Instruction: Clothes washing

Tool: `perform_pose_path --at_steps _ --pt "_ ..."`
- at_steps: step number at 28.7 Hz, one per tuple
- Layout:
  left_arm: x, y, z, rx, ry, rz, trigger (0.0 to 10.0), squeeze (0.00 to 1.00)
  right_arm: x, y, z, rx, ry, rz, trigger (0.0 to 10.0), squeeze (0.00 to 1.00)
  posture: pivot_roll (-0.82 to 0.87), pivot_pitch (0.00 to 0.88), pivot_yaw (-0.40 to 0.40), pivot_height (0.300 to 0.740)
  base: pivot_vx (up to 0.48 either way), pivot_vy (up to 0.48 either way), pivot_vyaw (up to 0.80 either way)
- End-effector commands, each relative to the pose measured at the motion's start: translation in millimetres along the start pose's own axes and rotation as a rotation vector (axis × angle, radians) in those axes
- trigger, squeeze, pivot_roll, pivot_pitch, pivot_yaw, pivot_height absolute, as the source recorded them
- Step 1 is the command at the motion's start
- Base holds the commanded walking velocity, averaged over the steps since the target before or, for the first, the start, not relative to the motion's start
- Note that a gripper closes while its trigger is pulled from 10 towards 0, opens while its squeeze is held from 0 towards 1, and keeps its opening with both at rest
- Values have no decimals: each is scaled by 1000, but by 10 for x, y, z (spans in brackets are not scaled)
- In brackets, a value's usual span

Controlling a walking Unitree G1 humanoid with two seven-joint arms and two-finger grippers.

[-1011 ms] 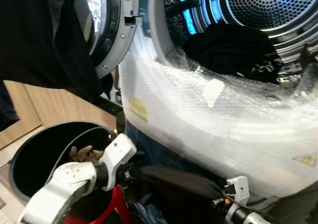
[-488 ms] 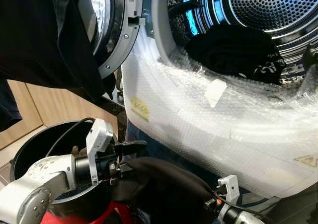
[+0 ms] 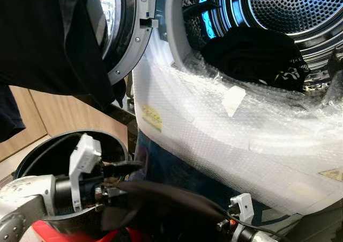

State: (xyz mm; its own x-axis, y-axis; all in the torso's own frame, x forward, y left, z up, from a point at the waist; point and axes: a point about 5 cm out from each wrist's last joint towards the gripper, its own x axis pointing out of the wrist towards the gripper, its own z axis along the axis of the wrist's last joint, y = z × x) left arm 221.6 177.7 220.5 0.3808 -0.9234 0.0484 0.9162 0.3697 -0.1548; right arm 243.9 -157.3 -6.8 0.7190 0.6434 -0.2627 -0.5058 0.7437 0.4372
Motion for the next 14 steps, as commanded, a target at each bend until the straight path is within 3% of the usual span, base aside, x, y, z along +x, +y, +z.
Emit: perform_pose_path --at_steps 1,8,9,10,11,12,13,14 --pt "-125 -65 462 75 -303 -61 10000 1000 -325 -249 -261 90 92 -195 0 0 200 10 -111 740 0 0 0" --pt "-12 -125 473 -6 -439 -155 10000 1000 -270 -230 -259 108 79 -190 0 0 198 15 -118 740 0 0 0" --pt "34 -123 398 11 -354 -135 10000 1000 -263 -224 -262 109 82 -185 0 0 199 15 -119 740 0 0 0" --pt "34 -123 398 11 -354 -135 10000 1000 -263 -224 -262 109 82 -185 0 0 199 15 -119 740 0 0 0" --pt "61 -114 328 33 -264 -109 10000 1000 -259 -222 -262 107 84 -183 0 0 198 17 -121 740 0 0 0" --pt "75 -92 285 50 -208 -74 10000 812 -258 -224 -262 105 84 -182 0 0 198 18 -121 740 0 0 0" --pt "93 -48 192 75 -100 -16 10000 0 -258 -225 -260 106 82 -180 0 0 199 17 -120 740 0 0 0" --pt "103 -21 150 94 -59 12 10000 0 -257 -226 -258 107 81 -179 0 0 203 20 -123 740 0 0 0"
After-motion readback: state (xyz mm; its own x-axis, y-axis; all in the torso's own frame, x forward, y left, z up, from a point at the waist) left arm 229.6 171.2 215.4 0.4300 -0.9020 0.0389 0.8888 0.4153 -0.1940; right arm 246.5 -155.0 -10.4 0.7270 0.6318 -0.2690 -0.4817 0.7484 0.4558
